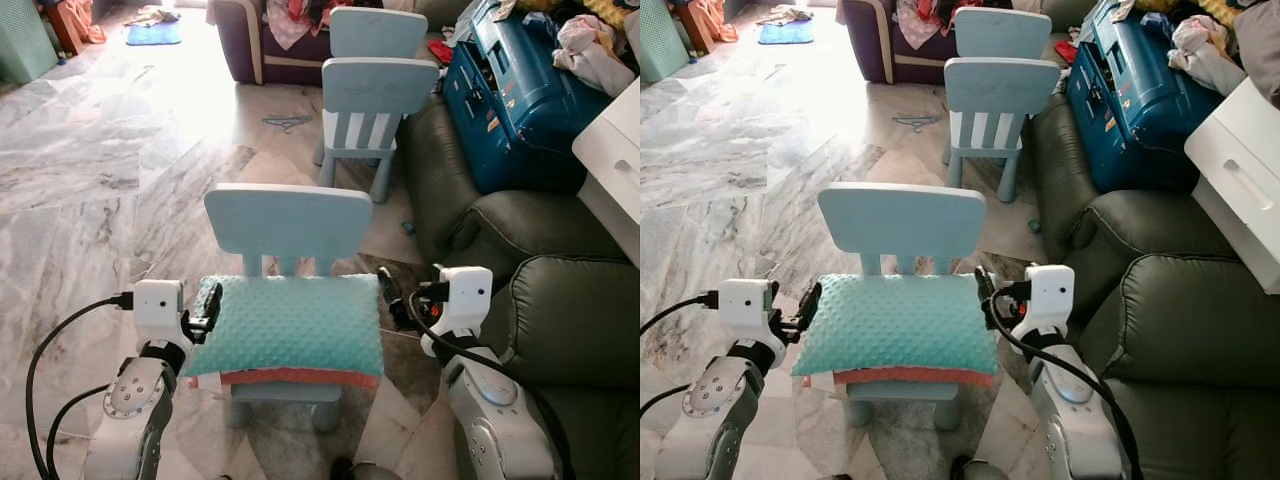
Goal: Move the pillow to the sofa
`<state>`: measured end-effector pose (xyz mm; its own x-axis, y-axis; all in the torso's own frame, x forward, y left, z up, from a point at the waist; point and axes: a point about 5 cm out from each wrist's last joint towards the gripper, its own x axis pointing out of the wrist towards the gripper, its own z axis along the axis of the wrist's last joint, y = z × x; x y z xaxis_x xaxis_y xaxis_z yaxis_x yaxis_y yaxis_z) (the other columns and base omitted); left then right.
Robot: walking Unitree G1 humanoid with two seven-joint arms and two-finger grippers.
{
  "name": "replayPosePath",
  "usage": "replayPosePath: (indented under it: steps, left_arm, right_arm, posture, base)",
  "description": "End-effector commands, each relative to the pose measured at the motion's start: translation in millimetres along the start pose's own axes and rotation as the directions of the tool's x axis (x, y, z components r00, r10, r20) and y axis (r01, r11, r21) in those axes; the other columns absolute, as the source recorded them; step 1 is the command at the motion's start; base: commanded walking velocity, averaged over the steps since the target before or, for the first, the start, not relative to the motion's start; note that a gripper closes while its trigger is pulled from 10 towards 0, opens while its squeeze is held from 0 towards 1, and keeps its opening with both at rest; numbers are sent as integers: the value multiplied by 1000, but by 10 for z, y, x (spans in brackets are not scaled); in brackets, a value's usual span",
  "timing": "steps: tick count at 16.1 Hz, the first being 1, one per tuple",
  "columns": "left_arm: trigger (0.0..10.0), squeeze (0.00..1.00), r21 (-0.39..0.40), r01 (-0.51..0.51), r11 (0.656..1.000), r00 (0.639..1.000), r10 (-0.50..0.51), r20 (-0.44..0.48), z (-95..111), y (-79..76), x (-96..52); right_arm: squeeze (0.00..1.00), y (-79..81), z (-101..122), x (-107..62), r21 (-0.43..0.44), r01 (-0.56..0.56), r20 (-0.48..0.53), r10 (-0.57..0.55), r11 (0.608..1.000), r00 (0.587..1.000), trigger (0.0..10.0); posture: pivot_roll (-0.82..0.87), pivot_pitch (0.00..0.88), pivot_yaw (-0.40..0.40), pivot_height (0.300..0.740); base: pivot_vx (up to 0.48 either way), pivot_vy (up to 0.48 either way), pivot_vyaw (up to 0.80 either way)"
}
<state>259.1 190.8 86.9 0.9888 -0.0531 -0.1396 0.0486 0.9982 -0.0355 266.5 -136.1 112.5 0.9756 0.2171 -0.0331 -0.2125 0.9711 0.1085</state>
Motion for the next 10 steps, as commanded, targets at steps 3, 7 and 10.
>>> replayPosePath:
  steps: [3, 7, 10]
  left_arm:
    - [10000, 0, -3, -3, 1000, 1000, 3, 11, 7, -3, -14]
    - [10000, 0, -12, 16, 1000, 1000, -16, -2, -56, -26, -55]
    - [10000, 0, -26, 22, 999, 1000, -22, -3, -100, 4, -157]
  right_arm:
    - [0, -20, 27, -21, 4, 1, 3, -1, 1000, 1000, 10000]
    - [0, -21, 7, -58, 2, 5, -6, -5, 1000, 1000, 10000]
    - [0, -44, 5, -98, 0, 2, -11, -2, 1000, 1000, 10000]
  posture:
    - [-59, 163, -44, 740]
    - [-62, 164, -45, 740]
    - [-59, 163, -50, 740]
  base:
    - [0, 0, 0]
    - [0, 0, 0]
    - [0, 0, 0]
